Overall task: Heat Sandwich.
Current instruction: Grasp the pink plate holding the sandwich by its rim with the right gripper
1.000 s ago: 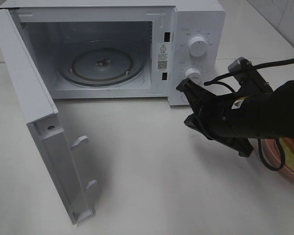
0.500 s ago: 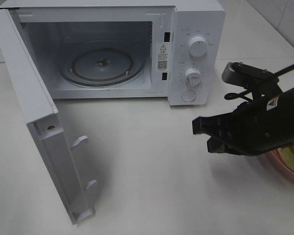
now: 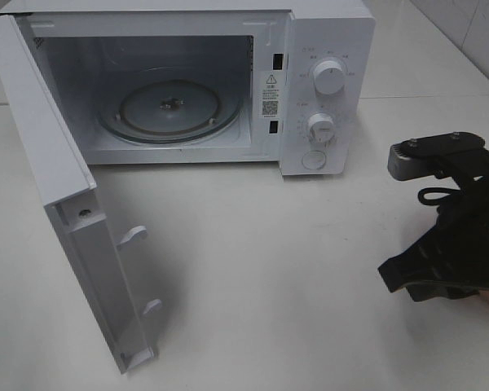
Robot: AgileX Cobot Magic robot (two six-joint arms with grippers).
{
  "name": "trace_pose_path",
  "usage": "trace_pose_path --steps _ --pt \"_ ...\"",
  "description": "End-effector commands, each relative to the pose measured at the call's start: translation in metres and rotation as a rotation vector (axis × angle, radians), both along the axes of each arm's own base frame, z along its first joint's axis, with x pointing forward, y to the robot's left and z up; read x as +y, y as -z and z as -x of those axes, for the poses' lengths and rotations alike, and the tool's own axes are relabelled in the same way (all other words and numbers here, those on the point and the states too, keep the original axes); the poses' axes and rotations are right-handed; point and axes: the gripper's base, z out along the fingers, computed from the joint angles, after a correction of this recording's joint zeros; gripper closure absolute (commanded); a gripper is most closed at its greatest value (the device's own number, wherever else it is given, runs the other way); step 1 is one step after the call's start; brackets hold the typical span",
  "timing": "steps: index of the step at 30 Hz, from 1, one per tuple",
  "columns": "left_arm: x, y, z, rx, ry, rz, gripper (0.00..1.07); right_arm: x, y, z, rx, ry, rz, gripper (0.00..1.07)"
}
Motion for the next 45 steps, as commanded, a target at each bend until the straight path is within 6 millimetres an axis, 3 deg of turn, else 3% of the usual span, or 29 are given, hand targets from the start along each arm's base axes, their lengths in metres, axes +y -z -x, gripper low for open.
trace_pose_path --steps 1,5,8,9,12,15,32,45 --pt "0.0 0.0 0.002 -0.028 -0.004 0.005 0.09 -0.012 -0.014 -0.007 0.021 -0.003 0.07 0.84" --pt "0.0 0.0 0.002 -0.028 -0.004 0.005 0.09 -0.018 -0.024 -0.013 0.017 -0.005 0.112 0.72" --pt "0.0 0.0 0.002 -0.028 -0.004 0.006 0.09 -0.021 -0.034 -0.02 -0.007 -0.013 0.135 0.48" --pt "0.0 0.0 0.002 -0.028 -0.004 0.006 0.09 -0.021 -0.034 -0.02 -0.007 -0.013 0.135 0.48" --pt "0.0 0.0 0.002 -0.028 -0.004 0.006 0.09 -0.021 -0.041 -0.025 -0.044 -0.03 0.148 0.21" --pt "0.0 0.0 0.002 -0.028 -0.004 0.006 0.09 -0.022 -0.044 -0.027 -0.059 -0.04 0.165 0.11" --pt "0.0 0.0 0.002 -0.028 -0.004 0.006 0.09 -0.037 -0.041 -0.033 -0.041 0.063 0.162 0.14" --pt "0.0 0.0 0.002 -0.028 -0.004 0.006 0.09 -0.038 0.011 -0.06 0.084 0.112 0.288 0.17"
